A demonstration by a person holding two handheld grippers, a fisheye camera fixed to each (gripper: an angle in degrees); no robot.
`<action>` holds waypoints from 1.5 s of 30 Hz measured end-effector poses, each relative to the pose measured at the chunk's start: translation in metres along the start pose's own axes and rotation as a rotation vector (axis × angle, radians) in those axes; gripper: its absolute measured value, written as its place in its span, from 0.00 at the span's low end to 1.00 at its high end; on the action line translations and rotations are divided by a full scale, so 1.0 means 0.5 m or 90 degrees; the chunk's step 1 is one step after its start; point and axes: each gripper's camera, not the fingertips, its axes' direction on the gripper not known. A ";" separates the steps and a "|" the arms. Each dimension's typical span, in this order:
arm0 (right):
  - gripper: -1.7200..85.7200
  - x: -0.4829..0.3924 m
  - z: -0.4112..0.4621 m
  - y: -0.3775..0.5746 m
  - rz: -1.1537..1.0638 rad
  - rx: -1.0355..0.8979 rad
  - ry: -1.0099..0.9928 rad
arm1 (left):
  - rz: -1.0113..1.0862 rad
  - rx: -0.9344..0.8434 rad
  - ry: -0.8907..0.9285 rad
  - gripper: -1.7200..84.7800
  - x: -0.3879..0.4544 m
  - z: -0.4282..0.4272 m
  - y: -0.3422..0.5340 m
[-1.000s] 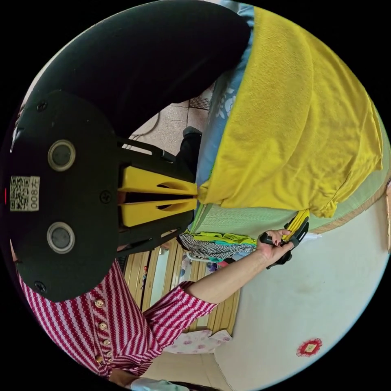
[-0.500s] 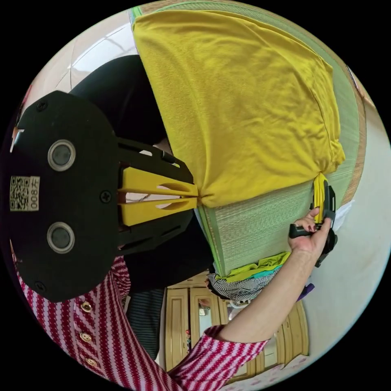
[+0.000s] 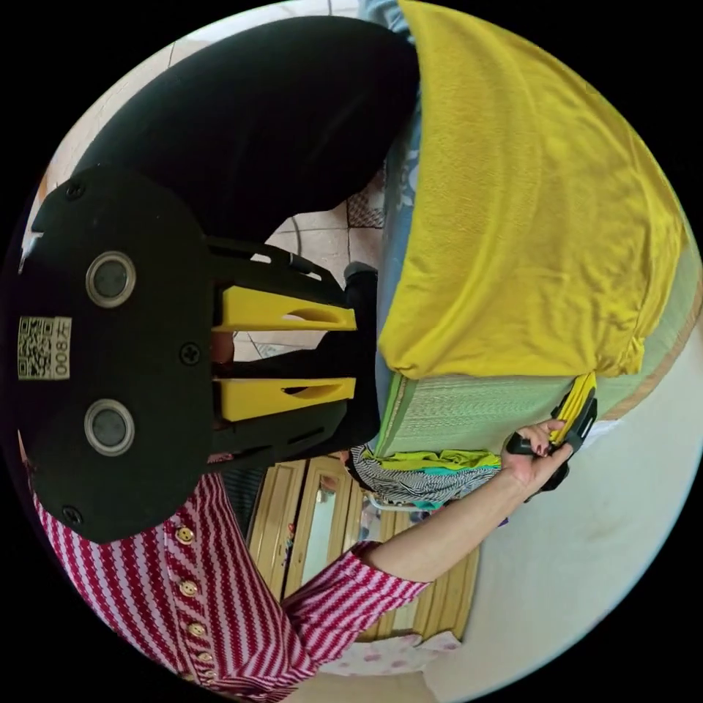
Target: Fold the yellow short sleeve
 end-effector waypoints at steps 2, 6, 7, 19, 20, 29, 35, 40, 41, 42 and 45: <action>0.02 0.010 -0.016 0.015 -0.003 0.005 0.003 | -0.010 0.013 0.040 0.11 -0.009 -0.006 -0.015; 0.03 0.036 -0.059 0.083 -0.035 -0.002 0.002 | -0.012 0.020 0.064 0.06 -0.007 -0.031 -0.021; 0.04 0.040 -0.064 0.099 -0.040 -0.004 -0.001 | -0.007 0.021 0.074 0.05 -0.003 -0.041 -0.018; 0.13 0.133 -0.004 0.471 -0.005 -0.118 -0.245 | 0.050 0.055 0.103 0.03 0.063 -0.153 0.003; 0.13 0.133 0.001 0.482 -0.004 -0.115 -0.273 | 0.053 0.054 0.102 0.03 0.066 -0.156 0.003; 0.12 0.131 0.013 0.506 -0.012 -0.140 -0.299 | 0.091 0.037 0.097 0.03 0.120 -0.189 0.009; 0.06 0.126 -0.010 0.523 -0.014 -0.134 -0.299 | 0.099 0.033 0.086 0.03 0.124 -0.252 0.035; 0.04 0.099 -0.037 0.524 -0.036 -0.137 -0.304 | 0.017 0.165 0.029 0.05 0.032 -0.427 0.098; 0.04 0.091 -0.043 0.524 -0.044 -0.140 -0.294 | 0.000 0.185 0.019 0.06 0.017 -0.448 0.107; 0.04 0.086 -0.048 0.524 -0.049 -0.142 -0.287 | -0.030 0.222 0.000 0.07 -0.011 -0.488 0.123; 0.04 0.080 -0.065 0.528 -0.054 -0.138 -0.287 | -0.100 0.284 -0.027 0.12 -0.081 -0.559 0.150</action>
